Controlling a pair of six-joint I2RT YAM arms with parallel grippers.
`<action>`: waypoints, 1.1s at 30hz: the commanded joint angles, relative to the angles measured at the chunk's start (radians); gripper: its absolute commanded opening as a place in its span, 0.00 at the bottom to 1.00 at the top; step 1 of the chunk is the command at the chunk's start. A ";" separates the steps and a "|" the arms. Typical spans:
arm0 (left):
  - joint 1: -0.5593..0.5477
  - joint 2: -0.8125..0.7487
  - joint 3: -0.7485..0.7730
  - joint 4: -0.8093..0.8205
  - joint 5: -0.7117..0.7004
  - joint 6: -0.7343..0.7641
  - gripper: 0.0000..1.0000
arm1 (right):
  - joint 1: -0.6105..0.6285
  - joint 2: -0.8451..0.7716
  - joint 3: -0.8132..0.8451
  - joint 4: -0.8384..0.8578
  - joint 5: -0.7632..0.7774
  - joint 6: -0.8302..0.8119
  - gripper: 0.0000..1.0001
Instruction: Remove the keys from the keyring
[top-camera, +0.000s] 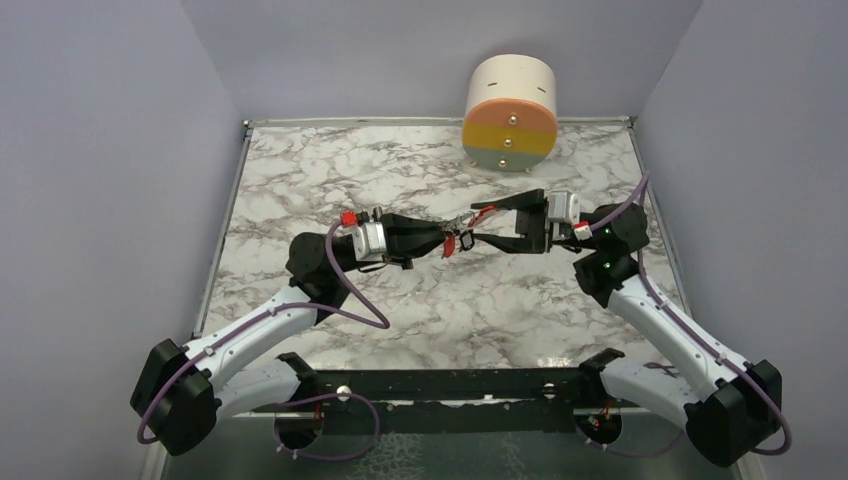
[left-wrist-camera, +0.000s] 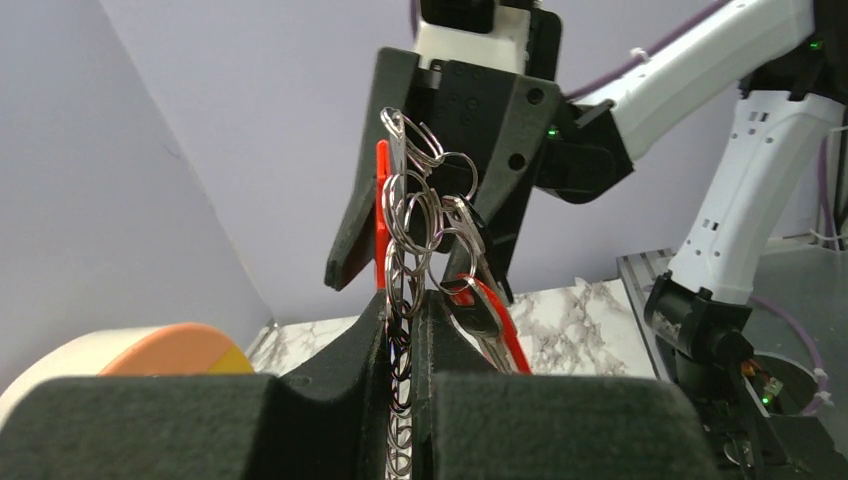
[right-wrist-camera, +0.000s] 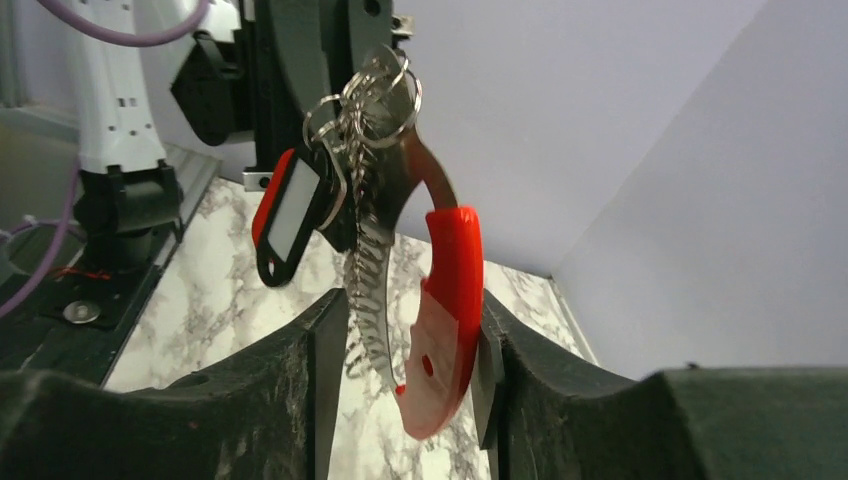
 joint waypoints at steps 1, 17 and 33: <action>-0.001 -0.046 -0.024 0.017 -0.116 -0.011 0.00 | 0.008 -0.116 -0.078 -0.077 0.201 -0.082 0.49; -0.001 -0.076 -0.085 -0.074 -0.343 0.120 0.00 | 0.136 -0.230 -0.254 0.082 0.472 -0.057 0.03; -0.033 -0.067 -0.076 -0.082 -0.403 0.168 0.00 | 0.526 -0.005 -0.119 0.057 0.841 -0.402 0.13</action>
